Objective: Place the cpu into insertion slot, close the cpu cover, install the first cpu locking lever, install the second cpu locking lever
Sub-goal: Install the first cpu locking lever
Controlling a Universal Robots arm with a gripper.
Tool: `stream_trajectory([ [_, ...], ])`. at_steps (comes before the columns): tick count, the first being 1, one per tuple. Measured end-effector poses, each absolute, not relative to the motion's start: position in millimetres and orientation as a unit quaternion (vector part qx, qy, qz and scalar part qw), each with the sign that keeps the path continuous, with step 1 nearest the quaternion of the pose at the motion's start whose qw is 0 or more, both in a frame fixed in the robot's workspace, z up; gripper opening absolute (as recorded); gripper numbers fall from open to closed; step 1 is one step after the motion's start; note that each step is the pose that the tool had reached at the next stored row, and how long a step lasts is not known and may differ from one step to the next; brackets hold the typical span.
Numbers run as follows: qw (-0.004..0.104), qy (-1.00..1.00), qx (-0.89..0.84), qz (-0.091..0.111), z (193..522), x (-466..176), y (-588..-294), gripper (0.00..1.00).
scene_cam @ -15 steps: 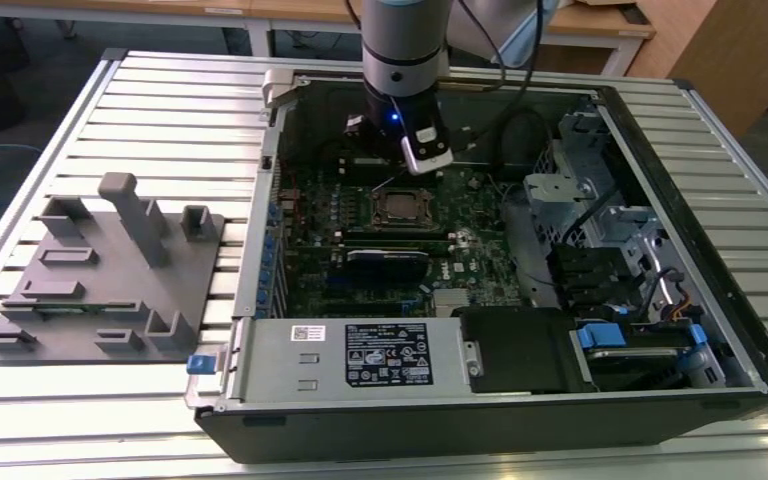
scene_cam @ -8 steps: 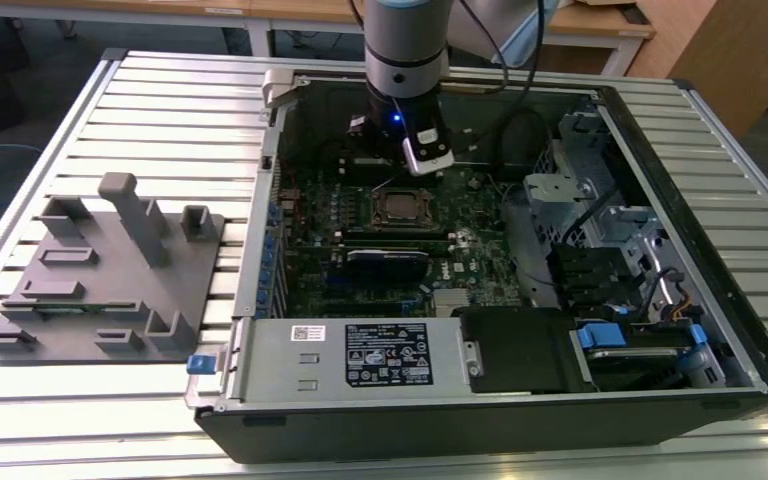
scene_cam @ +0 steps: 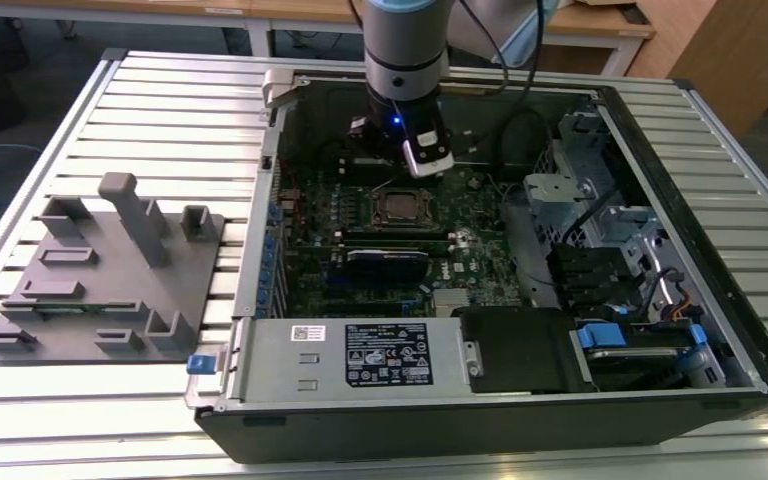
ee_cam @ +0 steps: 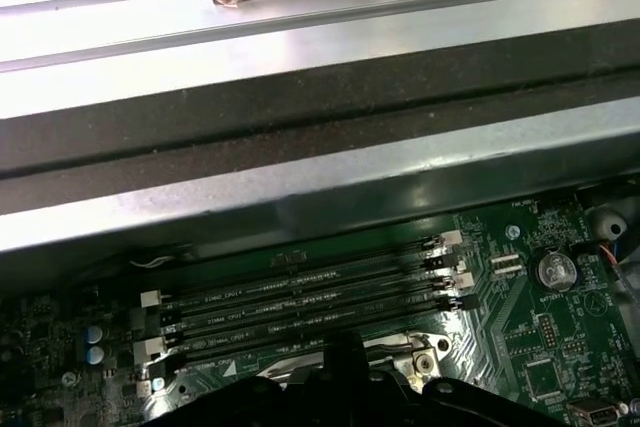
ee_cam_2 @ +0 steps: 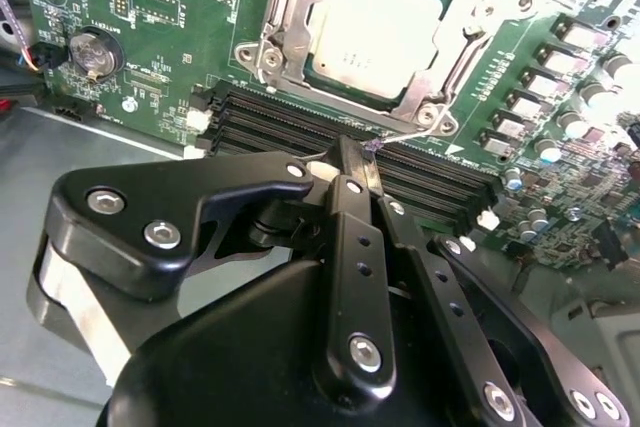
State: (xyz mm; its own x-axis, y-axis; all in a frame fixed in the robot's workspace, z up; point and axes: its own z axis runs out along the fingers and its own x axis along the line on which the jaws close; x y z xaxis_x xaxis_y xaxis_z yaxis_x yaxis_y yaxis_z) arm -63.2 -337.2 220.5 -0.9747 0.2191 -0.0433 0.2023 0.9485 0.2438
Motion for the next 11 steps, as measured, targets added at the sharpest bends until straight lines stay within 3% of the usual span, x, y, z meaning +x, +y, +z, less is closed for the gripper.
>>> stream_trajectory([
  [5,0.043,0.986,0.106,0.123,218.8,-63.2,-337.2,0.1],
  [11,0.043,0.986,0.106,0.124,218.5,-63.3,-337.3,0.1],
])
